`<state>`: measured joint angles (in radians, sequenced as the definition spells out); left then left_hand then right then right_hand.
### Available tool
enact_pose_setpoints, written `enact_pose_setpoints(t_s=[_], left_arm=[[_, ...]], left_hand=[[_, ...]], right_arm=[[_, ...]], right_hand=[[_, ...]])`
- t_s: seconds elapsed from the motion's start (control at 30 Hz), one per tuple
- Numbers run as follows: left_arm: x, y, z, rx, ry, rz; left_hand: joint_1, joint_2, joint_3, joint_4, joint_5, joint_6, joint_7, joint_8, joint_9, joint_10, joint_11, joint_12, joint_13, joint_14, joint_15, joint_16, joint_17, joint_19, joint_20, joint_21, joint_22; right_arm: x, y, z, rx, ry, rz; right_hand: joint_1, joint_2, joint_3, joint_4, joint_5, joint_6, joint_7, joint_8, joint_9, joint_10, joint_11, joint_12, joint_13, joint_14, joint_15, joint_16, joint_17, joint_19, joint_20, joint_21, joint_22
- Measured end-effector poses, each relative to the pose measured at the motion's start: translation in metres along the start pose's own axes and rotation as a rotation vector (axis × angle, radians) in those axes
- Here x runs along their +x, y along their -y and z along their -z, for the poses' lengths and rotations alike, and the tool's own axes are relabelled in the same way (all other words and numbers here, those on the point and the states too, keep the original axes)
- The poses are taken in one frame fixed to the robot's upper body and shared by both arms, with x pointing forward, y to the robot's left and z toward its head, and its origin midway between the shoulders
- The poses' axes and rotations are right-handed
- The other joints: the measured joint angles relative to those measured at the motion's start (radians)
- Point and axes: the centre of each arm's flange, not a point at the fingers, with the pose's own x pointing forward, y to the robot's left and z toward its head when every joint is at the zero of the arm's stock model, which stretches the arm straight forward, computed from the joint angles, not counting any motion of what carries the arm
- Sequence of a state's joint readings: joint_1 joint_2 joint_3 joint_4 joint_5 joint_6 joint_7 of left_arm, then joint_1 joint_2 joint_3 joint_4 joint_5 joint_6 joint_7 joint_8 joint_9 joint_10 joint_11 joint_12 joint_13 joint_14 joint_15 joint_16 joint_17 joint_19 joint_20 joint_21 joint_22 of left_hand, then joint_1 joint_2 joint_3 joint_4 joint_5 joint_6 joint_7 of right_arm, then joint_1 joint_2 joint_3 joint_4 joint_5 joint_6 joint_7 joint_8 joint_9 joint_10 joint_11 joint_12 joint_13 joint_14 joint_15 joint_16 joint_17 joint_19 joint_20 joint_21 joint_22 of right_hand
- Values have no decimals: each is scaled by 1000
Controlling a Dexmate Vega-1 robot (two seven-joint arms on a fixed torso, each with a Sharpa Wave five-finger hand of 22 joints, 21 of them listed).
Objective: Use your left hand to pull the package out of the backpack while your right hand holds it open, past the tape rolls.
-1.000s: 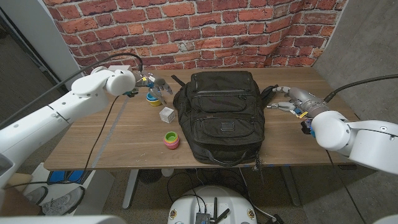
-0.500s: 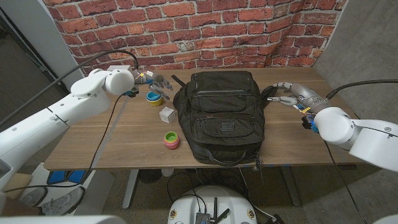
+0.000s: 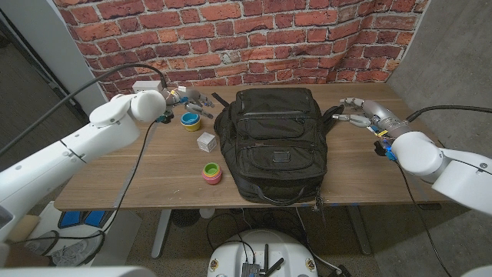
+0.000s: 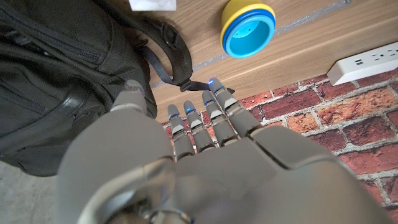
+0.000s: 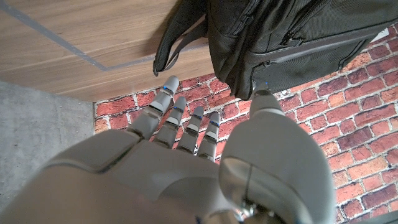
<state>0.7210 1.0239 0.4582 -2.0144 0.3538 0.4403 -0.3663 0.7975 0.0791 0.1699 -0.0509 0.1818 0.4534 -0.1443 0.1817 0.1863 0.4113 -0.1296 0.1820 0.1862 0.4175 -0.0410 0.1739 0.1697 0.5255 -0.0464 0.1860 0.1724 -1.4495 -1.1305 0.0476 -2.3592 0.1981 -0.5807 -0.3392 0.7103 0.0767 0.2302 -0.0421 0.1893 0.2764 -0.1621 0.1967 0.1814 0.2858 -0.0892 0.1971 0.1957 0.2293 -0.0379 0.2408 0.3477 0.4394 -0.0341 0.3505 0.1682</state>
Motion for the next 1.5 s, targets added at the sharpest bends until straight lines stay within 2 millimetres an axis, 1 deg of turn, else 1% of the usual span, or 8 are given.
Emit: enact_pose_setpoints(t_s=[0.43, 0.53, 0.7, 0.8, 1.03, 1.2, 1.23, 1.5], left_arm=[[-2, 10, 3, -210, 0, -115], [1, 16, 9, -273, -3, -136], [7, 23, 14, -369, 7, -173], [11, 28, 19, -429, 15, -196], [20, 41, 28, -546, 42, -256], [24, 47, 34, -609, 65, -298], [26, 50, 37, -627, 64, -306], [33, 64, 39, -721, 87, -362]], left_hand=[[-13, 13, 0, 0, 0, -10, 10, 0, 0, -14, 14, 0, 0, -7, -3, 0, -2, -1, -1, 0, 0], [-18, 18, 4, 4, 0, -13, 8, 0, 0, -22, 21, 0, 0, -14, -4, 0, -2, -5, -4, 0, 0], [-22, 22, 14, -3, 0, -34, 12, 0, 0, -36, 34, 0, 0, -39, 0, -5, -2, -24, -2, 0, 0], [-26, 26, 14, -3, 0, -44, 12, -4, 0, -55, 32, -1, 0, -52, -2, -6, -2, -31, -3, 0, 0], [-60, 36, 19, -9, 0, -88, 0, -8, -5, -114, 41, -5, -5, -113, -2, -6, -2, -81, 1, -7, 0], [-75, 40, 15, -4, 0, -100, 1, -8, -5, -126, 43, -5, -5, -128, 2, -6, -2, -97, 0, -8, 0], [-80, 36, 15, -4, 0, -102, 1, -8, -5, -130, 46, -5, -5, -131, 1, -6, -1, -97, 0, -8, 0], [-97, 42, 11, 0, -5, -120, -2, -8, -5, -139, 44, -5, -5, -141, 1, -6, 1, -108, 0, -8, 0]], right_arm=[[18, 1, 20, 101, 72, 34], [22, 0, 18, 138, 114, 40], [27, -3, 23, 187, 129, 53], [31, -6, 27, 225, 137, 62], [42, -14, 35, 323, 161, 86], [50, -20, 41, 385, 175, 98], [53, -21, 41, 404, 184, 100], [65, -27, 49, 518, 214, 104]], right_hand=[[-30, 20, -3, 5, 0, 13, 13, 0, 0, 7, 7, 0, 0, 0, 0, 4, 0, 7, -7, -8, 0], [-30, 20, -3, 5, 0, 17, 16, 0, 0, 12, 12, 0, 0, 0, 0, 4, 1, 11, -11, -11, 0], [-41, 22, -3, 5, 0, 18, 18, 0, 0, 12, 13, 0, 0, 0, 0, 4, 0, 13, -13, -16, 0], [-41, 22, -3, 5, 0, 18, 18, 0, 0, 15, 15, 0, 0, 0, 0, 4, 0, 13, -13, -16, 0], [-64, 25, -9, 11, 0, 13, 23, 0, 0, 18, 18, 0, 0, 0, 0, 4, 0, 13, -12, -29, 0], [-76, 26, -13, 15, 0, 5, 30, -5, 0, 17, 18, 0, 0, -7, 0, 4, 0, 12, -13, -38, 0], [-85, 35, -16, 19, -1, 5, 30, -5, 0, 14, 22, 0, 0, -7, 0, 3, 0, 11, -12, -40, 0], [-122, 38, -26, 29, -5, -13, 49, -16, 0, -3, 31, -5, 0, -30, 1, -5, 0, -9, -10, -62, -1]])
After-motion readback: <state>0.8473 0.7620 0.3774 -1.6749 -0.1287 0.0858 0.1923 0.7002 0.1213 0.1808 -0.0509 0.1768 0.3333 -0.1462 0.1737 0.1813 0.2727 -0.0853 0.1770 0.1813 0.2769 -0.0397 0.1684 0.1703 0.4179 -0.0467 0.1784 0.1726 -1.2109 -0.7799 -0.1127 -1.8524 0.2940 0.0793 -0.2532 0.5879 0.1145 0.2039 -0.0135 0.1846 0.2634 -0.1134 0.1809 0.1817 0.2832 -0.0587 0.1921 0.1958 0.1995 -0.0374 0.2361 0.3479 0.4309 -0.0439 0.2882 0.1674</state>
